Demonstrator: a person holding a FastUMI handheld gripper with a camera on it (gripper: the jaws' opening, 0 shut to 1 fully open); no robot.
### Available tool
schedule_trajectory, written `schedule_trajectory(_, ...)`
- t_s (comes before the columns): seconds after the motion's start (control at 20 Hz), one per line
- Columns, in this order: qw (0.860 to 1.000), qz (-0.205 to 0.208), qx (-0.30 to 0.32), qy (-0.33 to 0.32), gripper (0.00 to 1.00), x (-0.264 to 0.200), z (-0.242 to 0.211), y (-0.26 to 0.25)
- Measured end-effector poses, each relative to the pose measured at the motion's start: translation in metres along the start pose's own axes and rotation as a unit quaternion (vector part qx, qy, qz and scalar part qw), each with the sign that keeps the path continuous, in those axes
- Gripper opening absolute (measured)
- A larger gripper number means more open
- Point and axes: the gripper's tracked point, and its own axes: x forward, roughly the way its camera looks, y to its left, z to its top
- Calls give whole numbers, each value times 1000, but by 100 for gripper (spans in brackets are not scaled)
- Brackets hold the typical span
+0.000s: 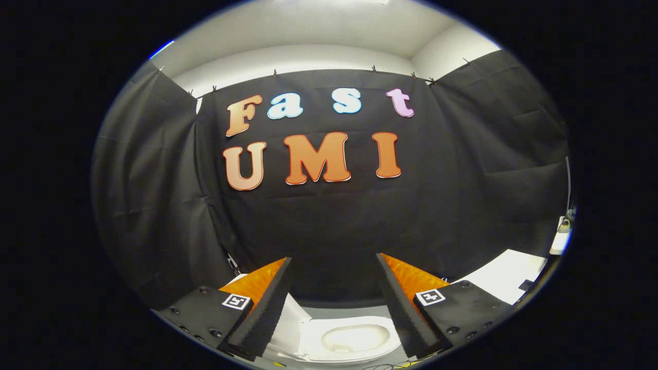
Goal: Open the toilet lid.
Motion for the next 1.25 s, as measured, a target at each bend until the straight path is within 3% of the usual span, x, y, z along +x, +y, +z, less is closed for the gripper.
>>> schedule_trajectory(0.2,1000,-5,-18,-13,100,-6,16,-5)
schedule_trajectory(1.25,1000,4,-12,19,100,3,-17,10)
